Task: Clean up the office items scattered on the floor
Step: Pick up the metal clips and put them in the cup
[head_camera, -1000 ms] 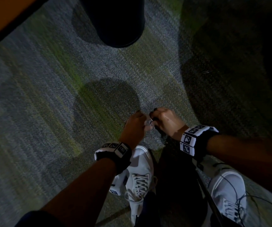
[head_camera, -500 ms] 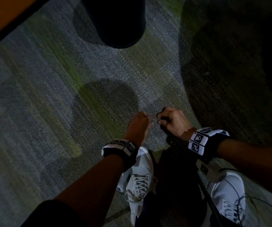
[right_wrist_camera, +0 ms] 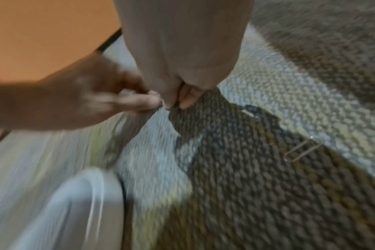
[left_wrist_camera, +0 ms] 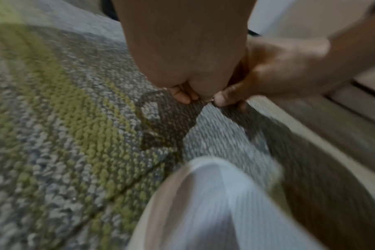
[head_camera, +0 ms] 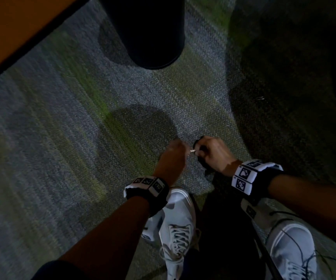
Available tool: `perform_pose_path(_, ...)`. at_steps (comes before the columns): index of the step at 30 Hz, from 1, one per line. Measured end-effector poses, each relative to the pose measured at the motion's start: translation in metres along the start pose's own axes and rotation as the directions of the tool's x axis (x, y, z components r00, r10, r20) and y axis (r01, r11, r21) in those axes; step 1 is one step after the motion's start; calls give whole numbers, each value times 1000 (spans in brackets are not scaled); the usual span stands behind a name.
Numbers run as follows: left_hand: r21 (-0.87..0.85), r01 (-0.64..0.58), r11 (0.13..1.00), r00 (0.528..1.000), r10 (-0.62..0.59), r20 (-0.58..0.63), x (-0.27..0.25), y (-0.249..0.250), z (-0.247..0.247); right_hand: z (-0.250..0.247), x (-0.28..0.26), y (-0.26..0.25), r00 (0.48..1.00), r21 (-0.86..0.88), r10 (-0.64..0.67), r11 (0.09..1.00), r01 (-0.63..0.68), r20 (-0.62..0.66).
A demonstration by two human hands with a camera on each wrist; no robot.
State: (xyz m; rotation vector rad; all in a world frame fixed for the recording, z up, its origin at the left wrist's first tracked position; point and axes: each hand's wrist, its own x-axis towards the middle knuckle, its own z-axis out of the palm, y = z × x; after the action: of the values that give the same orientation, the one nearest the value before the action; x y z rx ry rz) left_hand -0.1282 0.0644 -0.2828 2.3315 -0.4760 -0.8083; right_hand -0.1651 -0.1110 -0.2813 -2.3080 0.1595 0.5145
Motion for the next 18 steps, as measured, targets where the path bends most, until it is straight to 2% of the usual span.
perform_pose_path(3,-54,-2,999,989,-6,-147,5,-16,-15,-7,4,7,997,39,59,998,-58,-40)
perform_pose_path(4,-26,-17,1000,989,13,-149,4,-19,-19,-6,4,8,998,30,46,999,-45,-31)
perform_pose_path(7,9,-61,998,988,62,-138,-4,-22,-25,-1,5,1,996,-42,-84,996,85,23)
perform_pose_path(10,23,-37,999,987,40,-153,-10,-25,-23,4,10,-12,968,-137,-226,961,239,107)
perform_pose_path(12,24,-11,1000,989,15,-147,-14,-30,-20,5,13,-14,953,-218,-267,931,294,144)
perform_pose_path(15,-2,-5,1000,992,5,-130,-17,-32,-16,10,13,-16,957,-245,-254,928,282,141)
perform_pose_path(18,-18,16,1000,991,-18,-132,-15,-30,-16,12,11,-24,981,-233,-161,955,182,109)
